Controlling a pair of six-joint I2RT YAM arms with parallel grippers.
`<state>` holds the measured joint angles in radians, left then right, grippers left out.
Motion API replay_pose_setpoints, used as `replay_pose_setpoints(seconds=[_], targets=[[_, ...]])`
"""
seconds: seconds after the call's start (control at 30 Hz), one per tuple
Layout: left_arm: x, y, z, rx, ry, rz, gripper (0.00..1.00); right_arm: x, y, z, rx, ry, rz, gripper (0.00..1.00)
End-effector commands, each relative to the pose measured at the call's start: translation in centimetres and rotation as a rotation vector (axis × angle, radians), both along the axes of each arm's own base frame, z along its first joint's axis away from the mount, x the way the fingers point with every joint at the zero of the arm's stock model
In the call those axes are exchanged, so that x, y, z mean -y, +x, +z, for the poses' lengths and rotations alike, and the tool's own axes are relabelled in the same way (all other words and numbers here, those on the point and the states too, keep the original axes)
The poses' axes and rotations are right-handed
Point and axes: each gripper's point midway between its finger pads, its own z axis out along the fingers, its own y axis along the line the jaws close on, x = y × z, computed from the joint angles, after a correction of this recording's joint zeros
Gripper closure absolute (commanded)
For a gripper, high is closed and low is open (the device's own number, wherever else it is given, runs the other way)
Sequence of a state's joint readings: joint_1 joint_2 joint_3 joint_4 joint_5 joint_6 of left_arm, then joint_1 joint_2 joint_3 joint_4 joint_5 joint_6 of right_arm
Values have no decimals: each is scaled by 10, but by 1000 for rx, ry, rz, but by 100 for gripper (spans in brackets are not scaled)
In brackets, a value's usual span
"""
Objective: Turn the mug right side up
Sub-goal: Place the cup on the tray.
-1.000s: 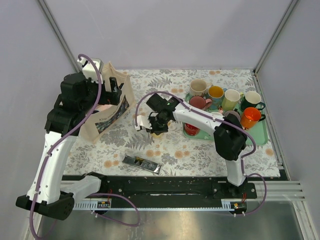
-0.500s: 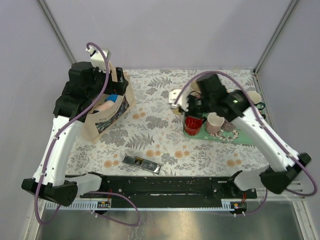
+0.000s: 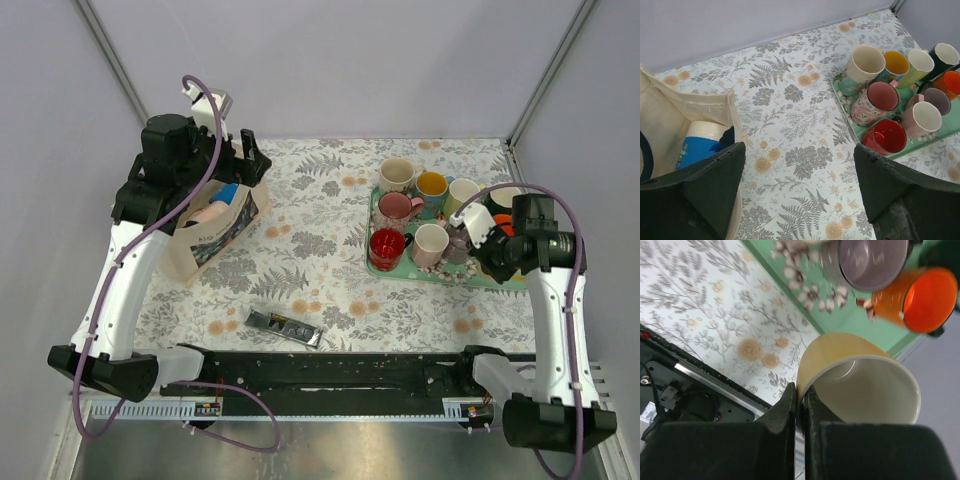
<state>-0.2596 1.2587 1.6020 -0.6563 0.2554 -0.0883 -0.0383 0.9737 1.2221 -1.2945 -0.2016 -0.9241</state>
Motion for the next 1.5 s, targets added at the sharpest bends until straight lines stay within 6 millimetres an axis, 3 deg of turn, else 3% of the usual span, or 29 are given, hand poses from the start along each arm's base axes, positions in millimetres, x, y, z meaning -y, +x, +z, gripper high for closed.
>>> replay_pose_setpoints(seconds=[0.0, 0.33, 0.63, 0.8, 0.97, 1.0, 1.1, 1.3, 1.33, 1.37, 1.47], targets=[[11, -12, 22, 62, -47, -81, 8, 33, 32, -3, 64, -1, -87, 100], [7, -16, 20, 83, 29, -103, 8, 61, 63, -63, -37, -112, 29, 100], [4, -23, 24, 144, 118, -140, 8, 64, 90, -92, -63, -49, 32, 100], [8, -27, 24, 153, 132, -175, 7, 69, 94, -107, -101, -26, 18, 100], [12, -30, 20, 144, 135, -199, 7, 76, 89, -114, -142, -17, 2, 88], [13, -31, 20, 145, 131, -205, 7, 77, 87, -114, -149, -16, -3, 81], [15, -32, 21, 148, 128, -216, 7, 76, 83, -105, -152, -7, -14, 66], [16, -30, 18, 132, 115, -212, 6, 59, 86, -41, -26, 75, -57, 41], [16, -28, 17, 127, 110, -204, 5, 56, 90, -25, 5, 101, -85, 28], [15, -26, 15, 119, 108, -192, 4, 54, 94, -11, 36, 128, -127, 3], [9, -18, 13, 114, 116, -143, 1, 46, 111, 36, 135, 206, -221, 0]])
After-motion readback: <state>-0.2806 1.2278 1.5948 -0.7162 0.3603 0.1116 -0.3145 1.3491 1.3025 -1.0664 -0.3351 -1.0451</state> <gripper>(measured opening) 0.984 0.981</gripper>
